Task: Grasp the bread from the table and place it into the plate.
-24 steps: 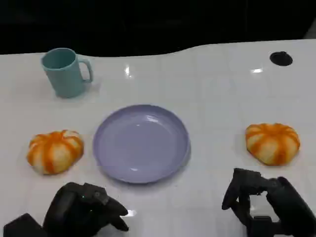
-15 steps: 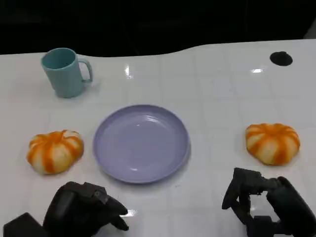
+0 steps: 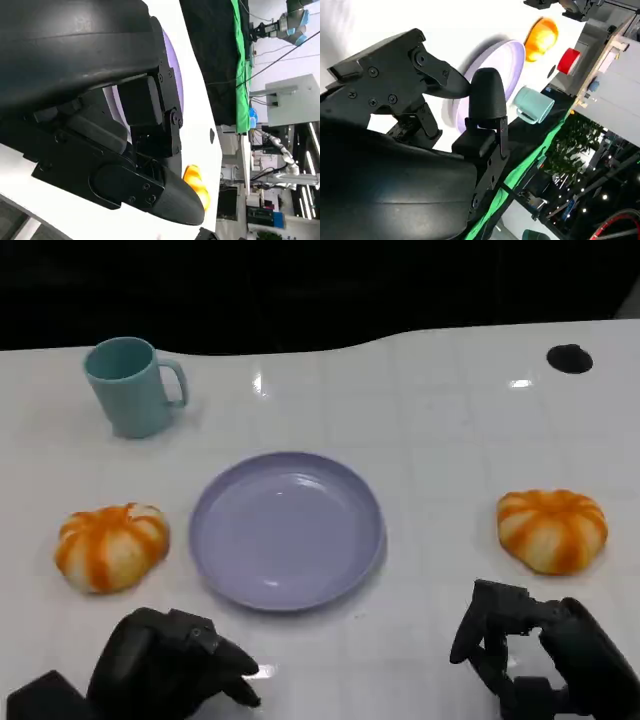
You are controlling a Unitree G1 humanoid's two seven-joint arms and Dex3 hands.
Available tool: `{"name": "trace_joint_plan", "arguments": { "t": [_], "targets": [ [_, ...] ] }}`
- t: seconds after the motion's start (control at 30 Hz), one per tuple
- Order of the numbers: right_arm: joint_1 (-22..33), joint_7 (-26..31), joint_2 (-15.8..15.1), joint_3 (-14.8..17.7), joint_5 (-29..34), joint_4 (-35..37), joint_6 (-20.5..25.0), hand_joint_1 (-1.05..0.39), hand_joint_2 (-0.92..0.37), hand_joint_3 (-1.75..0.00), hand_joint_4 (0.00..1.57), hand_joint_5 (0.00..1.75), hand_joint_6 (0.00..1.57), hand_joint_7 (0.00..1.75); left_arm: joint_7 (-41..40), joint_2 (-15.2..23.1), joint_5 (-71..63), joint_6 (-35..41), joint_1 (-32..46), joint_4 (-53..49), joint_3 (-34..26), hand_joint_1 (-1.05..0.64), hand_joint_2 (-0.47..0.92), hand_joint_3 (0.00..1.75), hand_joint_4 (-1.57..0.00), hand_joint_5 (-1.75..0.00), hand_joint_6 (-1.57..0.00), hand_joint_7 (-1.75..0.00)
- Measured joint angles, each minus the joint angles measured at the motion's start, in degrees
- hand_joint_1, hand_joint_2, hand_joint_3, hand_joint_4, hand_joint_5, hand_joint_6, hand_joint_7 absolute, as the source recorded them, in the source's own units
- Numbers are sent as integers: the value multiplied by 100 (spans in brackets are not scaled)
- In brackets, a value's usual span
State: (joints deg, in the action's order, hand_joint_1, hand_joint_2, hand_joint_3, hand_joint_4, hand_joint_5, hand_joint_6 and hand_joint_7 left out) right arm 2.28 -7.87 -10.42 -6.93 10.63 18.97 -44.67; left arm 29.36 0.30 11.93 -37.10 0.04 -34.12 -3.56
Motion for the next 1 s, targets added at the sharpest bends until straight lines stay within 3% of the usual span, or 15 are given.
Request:
{"name": "trace_joint_plan", "arguments": {
  "t": [0.13, 0.17, 0.3, 0.37, 0.43, 0.53, 0.67, 0.83, 1.0],
  "targets": [
    [0, 0, 0, 7, -20, -21, 7, -16, -60, -99, 88, 175, 71, 136, 0, 0, 0, 0, 0, 0, 0, -105, 91, 0, -146, -63, -157, -23],
    [0, 1, 0, 17, -40, -30, 11, -15, -62, -92, 79, 173, 72, 129, 0, 0, 0, -1, 0, 0, 0, -105, 91, 0, -146, -63, -157, -23],
    [-22, 0, 1, 113, -200, -33, 20, -13, -72, -71, 65, 140, 72, 108, 0, 0, 0, -1, 0, 0, -1, -105, 91, 0, -146, -63, -157, -23],
    [-79, -2, -10, 181, -263, -15, 5, -13, -73, -68, 64, 131, 71, 101, 0, 0, 0, -1, 0, 0, -2, -105, 91, 0, -146, -63, -157, -23],
    [-161, 11, -51, 227, -239, -11, -42, -16, -70, -69, 61, 117, 72, 79, 1, 1, 0, -1, 0, 0, -2, -105, 91, 0, -146, -63, -157, -23],
    [-267, 209, -132, 307, 81, -28, -64, -18, -65, -72, 60, 100, 76, 53, 14, 2, 3, -1, 0, 0, -5, -105, 91, 0, -146, -63, -157, -23],
    [-322, 567, -244, 453, 640, -143, -51, -25, -71, -48, 57, 72, 75, 22, 26, 4, 4, 0, -8, -3, -9, -105, 91, 0, -145, -62, -157, -23],
    [-457, 1020, -484, 514, 1470, -399, 139, -36, -83, -19, 39, 55, 64, 3, 32, 7, 3, -1, -68, -62, -13, -105, 91, 0, -145, -62, -157, -22],
    [-498, 1206, -826, 534, 2253, -798, 647, -39, -84, -7, 17, 44, 43, 0, 43, 6, 2, -2, -95, -127, -13, -105, 91, 0, -145, -62, -157, -22]
  ]
}}
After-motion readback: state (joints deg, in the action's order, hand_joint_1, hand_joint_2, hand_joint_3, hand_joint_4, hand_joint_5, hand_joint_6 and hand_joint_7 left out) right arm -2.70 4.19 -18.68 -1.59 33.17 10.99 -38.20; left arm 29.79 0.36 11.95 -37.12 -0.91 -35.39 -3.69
